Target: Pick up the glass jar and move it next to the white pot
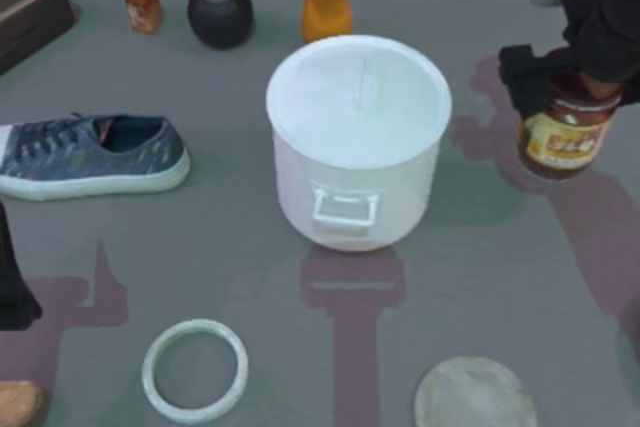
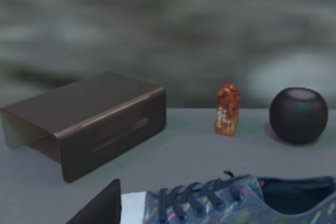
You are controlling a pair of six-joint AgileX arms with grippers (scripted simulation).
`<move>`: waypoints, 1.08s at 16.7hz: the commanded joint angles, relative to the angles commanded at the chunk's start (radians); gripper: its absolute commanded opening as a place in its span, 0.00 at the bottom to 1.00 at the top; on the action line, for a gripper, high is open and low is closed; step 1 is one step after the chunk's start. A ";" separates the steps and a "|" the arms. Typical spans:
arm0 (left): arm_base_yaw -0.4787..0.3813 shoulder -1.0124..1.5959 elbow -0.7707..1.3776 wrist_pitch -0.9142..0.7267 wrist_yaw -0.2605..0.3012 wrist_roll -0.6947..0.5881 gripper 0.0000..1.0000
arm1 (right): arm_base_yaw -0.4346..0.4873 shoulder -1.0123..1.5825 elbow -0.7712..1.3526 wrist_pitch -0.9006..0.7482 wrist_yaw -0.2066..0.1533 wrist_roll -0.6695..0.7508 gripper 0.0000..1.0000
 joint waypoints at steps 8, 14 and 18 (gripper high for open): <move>0.000 0.000 0.000 0.000 0.000 0.000 1.00 | 0.077 -0.050 -0.112 0.088 0.070 0.219 0.00; 0.000 0.000 0.000 0.000 0.000 0.000 1.00 | 0.072 -0.018 -0.145 0.145 0.067 0.218 0.00; 0.000 0.000 0.000 0.000 0.000 0.000 1.00 | 0.073 0.021 -0.197 0.244 0.069 0.216 0.00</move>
